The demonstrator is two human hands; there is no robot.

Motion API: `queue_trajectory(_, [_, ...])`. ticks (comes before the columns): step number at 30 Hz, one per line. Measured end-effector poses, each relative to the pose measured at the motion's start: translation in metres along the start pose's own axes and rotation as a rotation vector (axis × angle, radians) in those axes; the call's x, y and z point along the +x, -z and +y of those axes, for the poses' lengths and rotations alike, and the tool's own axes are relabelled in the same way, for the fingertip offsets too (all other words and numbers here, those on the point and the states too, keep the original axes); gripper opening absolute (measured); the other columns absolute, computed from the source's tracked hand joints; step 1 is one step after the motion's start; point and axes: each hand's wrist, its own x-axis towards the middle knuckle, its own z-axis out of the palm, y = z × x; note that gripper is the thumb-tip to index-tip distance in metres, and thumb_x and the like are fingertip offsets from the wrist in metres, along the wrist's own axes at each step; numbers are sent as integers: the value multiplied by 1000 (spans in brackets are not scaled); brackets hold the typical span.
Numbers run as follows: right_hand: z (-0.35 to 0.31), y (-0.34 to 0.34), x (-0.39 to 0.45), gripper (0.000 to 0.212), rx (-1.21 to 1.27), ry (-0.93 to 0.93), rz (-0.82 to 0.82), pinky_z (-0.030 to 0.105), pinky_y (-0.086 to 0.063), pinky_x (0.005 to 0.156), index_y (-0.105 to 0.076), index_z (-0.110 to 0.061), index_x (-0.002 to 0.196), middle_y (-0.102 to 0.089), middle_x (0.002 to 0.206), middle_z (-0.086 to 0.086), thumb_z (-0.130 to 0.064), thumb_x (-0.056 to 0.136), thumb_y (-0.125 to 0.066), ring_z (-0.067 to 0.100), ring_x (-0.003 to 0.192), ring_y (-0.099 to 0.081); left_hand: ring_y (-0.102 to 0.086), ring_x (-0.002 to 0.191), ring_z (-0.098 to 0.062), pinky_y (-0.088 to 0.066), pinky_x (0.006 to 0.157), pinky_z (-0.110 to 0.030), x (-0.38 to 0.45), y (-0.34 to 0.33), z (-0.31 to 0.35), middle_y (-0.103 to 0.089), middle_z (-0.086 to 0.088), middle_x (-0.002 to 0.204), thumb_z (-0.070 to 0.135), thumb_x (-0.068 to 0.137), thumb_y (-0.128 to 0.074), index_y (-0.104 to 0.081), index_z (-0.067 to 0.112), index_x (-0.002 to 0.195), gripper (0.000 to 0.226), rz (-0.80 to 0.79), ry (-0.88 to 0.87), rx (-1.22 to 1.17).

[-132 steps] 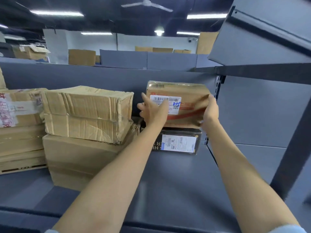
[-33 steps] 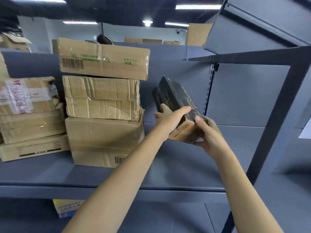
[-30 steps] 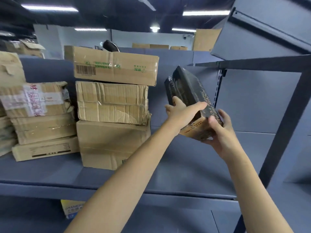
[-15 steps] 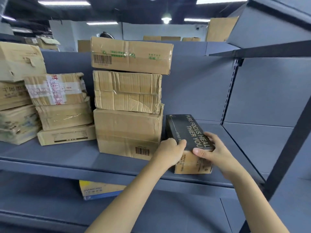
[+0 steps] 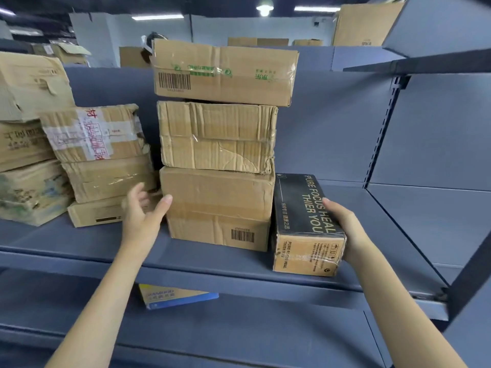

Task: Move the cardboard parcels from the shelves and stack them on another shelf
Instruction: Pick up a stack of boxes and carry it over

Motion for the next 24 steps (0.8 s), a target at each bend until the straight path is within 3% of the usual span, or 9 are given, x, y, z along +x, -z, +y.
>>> queue_trajectory(3, [-4, -6, 10, 20, 45, -27, 36, 27, -56, 54, -51, -11, 104, -70, 74, 8, -28, 94, -47, 20, 58, -68, -46, 125, -19, -34, 108, -42, 17, -2, -6, -51, -1, 128, 49, 82, -51, -38, 16, 140, 68, -351, 199, -303])
queue_trajectory(5, [-4, -9, 12, 12, 33, -28, 49, 28, -56, 51, -52, -12, 101, -70, 70, 7, -20, 95, -45, 19, 55, -67, -49, 124, -20, -35, 106, -44, 28, -4, -9, -54, -1, 128, 64, 77, -33, -42, 21, 135, 73, -455, 350, -531])
queue_trajectory(7, [-5, -14, 11, 11, 24, -27, 45, 26, -56, 48, -53, -13, 99, -70, 68, 7, -13, 95, -43, 18, 53, -67, -55, 114, -19, -41, 99, -44, 39, -8, -8, -60, -4, 125, 65, 88, -25, -50, 23, 129, 64, -450, 426, -647])
queue_trajectory(10, [-3, -22, 6, 14, 23, -13, 57, 25, -55, 48, -52, -13, 102, -70, 69, 6, -11, 94, -40, 17, 53, -67, -60, 108, -24, -50, 89, -45, 48, -16, -6, -64, -7, 120, 50, 99, -33, -58, 22, 124, 44, -446, 450, -511])
queue_trajectory(13, [-1, -29, 1, 16, 17, 7, 85, 24, -55, 50, -52, -13, 105, -71, 70, 6, -12, 94, -40, 17, 54, -67, -60, 112, -28, -52, 84, -45, 52, -19, -9, -63, -9, 123, 47, 99, -35, -53, 22, 131, 44, -464, 470, -484])
queue_trajectory(22, [0, -46, -36, 17, -24, 63, 94, 24, -53, 46, -55, -16, 102, -71, 69, 5, -12, 95, -39, 16, 53, -67, -56, 115, -30, -49, 88, -46, 48, -2, 0, -59, -13, 126, 40, 101, -34, -51, 16, 132, 43, -531, 418, -515])
queue_trajectory(24, [-2, -51, -49, 19, -15, 79, 95, 23, -53, 44, -55, -16, 100, -70, 67, 5, -11, 96, -38, 16, 51, -66, -58, 111, -28, -49, 87, -45, 41, 7, 10, -62, -10, 120, 37, 101, -34, -56, 19, 124, 37, -535, 374, -526])
